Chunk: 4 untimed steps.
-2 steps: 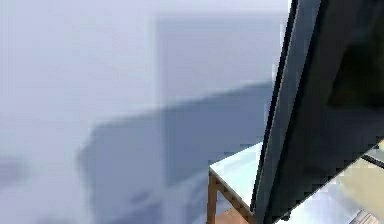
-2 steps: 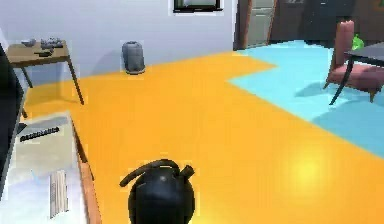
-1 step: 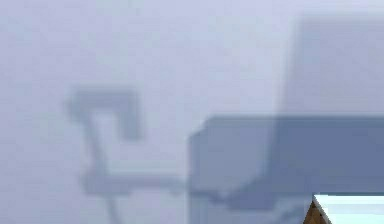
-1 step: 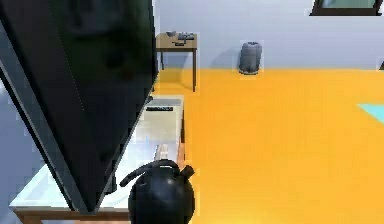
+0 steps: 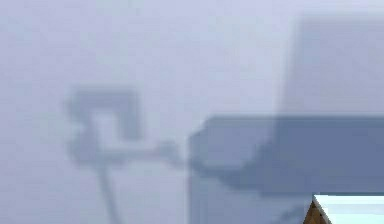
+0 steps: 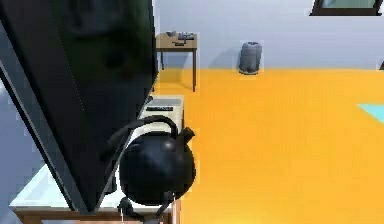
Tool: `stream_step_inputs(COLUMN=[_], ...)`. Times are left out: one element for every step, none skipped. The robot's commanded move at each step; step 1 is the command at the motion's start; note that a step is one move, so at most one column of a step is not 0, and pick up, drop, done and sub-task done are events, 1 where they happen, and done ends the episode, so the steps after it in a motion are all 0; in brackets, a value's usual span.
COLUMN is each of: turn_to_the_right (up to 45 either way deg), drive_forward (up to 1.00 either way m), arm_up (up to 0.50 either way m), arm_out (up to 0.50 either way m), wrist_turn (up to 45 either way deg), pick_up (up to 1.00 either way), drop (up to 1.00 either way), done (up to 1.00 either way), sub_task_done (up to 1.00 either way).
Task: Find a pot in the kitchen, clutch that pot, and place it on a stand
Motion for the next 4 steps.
stream_step_inputs(turn_to_the_right=[0.0,0.0,0.0,0.0], drive_forward=[0.00,0.00,0.00,0.00], arm_up=[0.00,0.00,0.00,0.00], arm_out=[0.50,0.00,0.00,0.00], wrist_turn=[0.0,-45.0,-45.0,0.0], pick_up=[0.00,0.00,0.00,0.00], drop=[0.00,0.00,0.00,1.00], done=[0.00,0.00,0.00,0.00], sub_task_done=[0.00,0.00,0.00,0.00])
